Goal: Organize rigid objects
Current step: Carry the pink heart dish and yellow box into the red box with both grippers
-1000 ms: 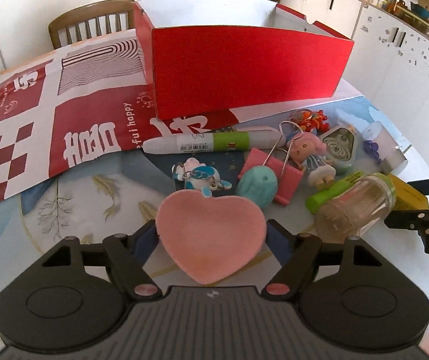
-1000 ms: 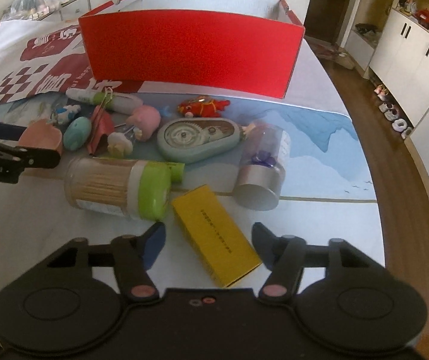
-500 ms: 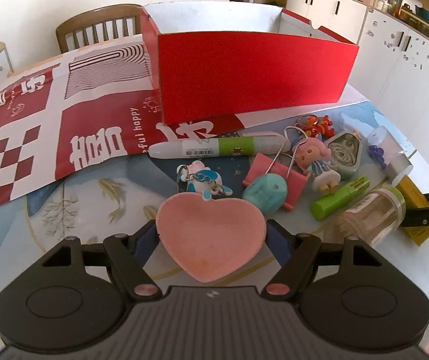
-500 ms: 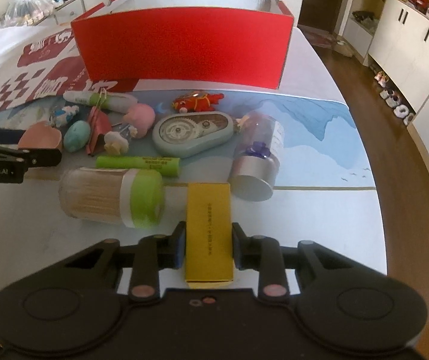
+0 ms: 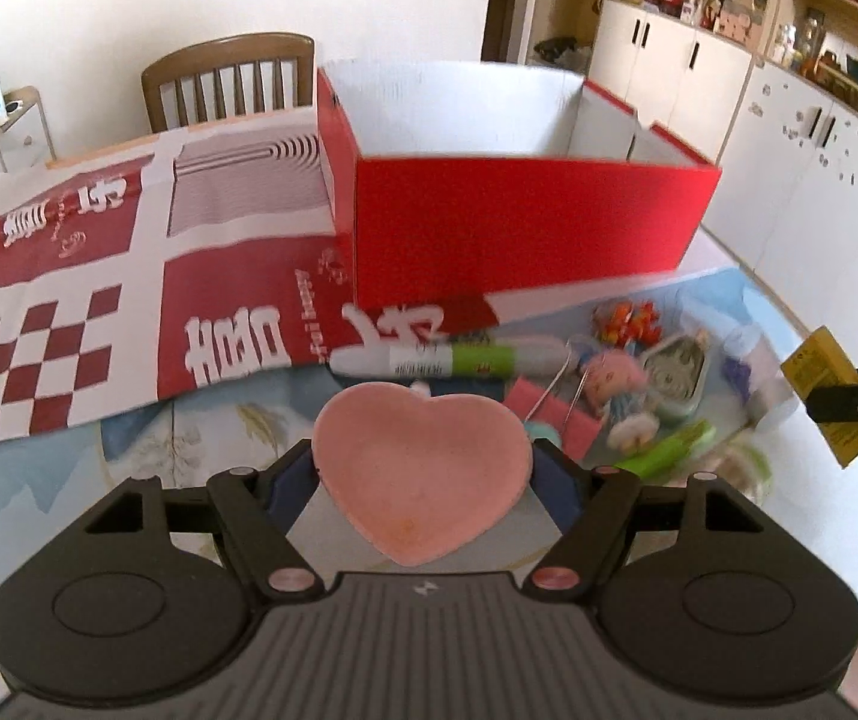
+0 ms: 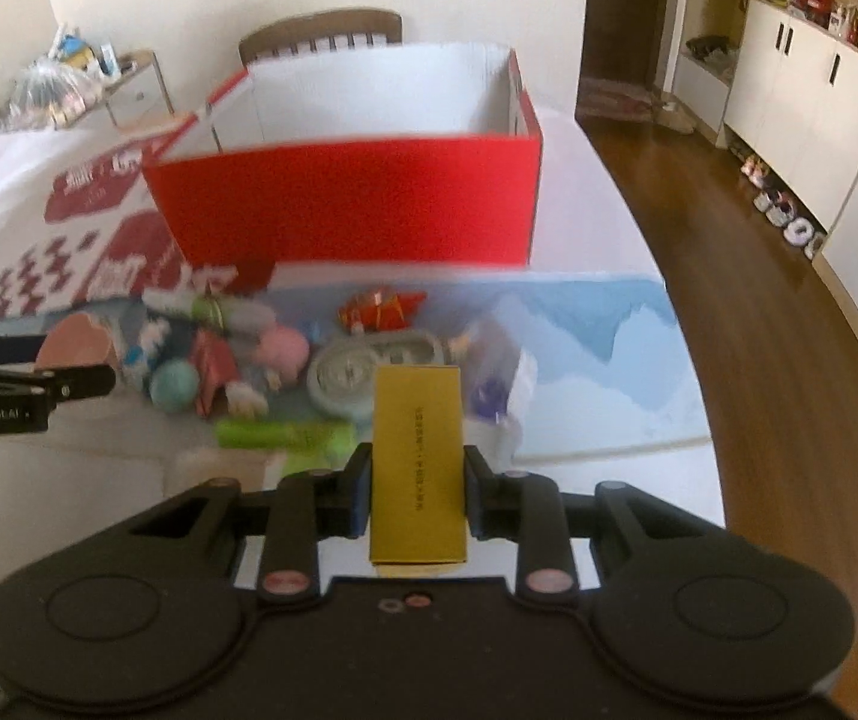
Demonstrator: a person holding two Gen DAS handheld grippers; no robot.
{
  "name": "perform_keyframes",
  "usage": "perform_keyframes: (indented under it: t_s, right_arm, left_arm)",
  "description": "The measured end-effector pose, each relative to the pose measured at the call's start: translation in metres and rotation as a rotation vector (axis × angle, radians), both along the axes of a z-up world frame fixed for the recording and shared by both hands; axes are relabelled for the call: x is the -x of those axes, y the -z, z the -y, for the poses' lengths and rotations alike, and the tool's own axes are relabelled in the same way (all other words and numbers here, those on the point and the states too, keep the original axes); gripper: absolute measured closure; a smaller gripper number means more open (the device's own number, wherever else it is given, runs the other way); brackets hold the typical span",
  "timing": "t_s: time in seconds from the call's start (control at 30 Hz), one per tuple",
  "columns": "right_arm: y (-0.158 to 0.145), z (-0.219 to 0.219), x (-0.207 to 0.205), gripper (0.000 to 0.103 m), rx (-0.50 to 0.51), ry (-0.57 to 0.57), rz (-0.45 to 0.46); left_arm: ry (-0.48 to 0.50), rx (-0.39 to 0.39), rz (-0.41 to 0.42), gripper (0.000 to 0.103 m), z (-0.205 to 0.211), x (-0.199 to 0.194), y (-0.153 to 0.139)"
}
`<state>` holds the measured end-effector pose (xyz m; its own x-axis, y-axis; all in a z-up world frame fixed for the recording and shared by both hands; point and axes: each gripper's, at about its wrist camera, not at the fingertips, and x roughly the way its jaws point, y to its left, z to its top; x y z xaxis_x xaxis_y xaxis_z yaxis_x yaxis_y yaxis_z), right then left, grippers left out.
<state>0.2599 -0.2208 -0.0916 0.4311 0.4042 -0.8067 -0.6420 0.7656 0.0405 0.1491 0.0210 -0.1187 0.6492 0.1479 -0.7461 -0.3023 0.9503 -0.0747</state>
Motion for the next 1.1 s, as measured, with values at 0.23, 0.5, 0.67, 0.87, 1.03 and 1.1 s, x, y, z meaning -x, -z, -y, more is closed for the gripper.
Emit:
perform_keyframes:
  t_s: [0.23, 0.5, 0.67, 0.87, 1.03, 1.1]
  right_arm:
    - [-0.029, -0.01, -0.016, 0.074, -0.076, -0.027, 0.005]
    - [-0.055, -0.023, -0.043, 0.074, -0.121, -0.076, 0.003]
    - [-0.071, -0.034, -0.069, 0.074, -0.155, -0.101, 0.003]
    - [-0.081, -0.056, -0.098, 0.074, -0.169, -0.119, 0.018]
    - [-0.082, -0.077, -0.119, 0.074, -0.17, -0.131, 0.03]
    - [-0.08, -0.086, -0.126, 0.074, -0.157, -0.128, 0.038]
  left_arm:
    - [-0.018, -0.013, 0.04, 0.027, -0.001, -0.012, -0.035]
    - [-0.015, -0.042, 0.042, 0.027, -0.004, -0.041, -0.061]
    - [-0.015, -0.066, 0.057, 0.027, -0.006, -0.062, -0.08]
    - [-0.017, -0.085, 0.067, 0.027, -0.017, -0.093, -0.096]
    - [0.024, -0.119, 0.065, 0.027, -0.029, -0.128, -0.101]
    - [0.047, -0.134, 0.057, 0.027, -0.033, -0.143, -0.098]
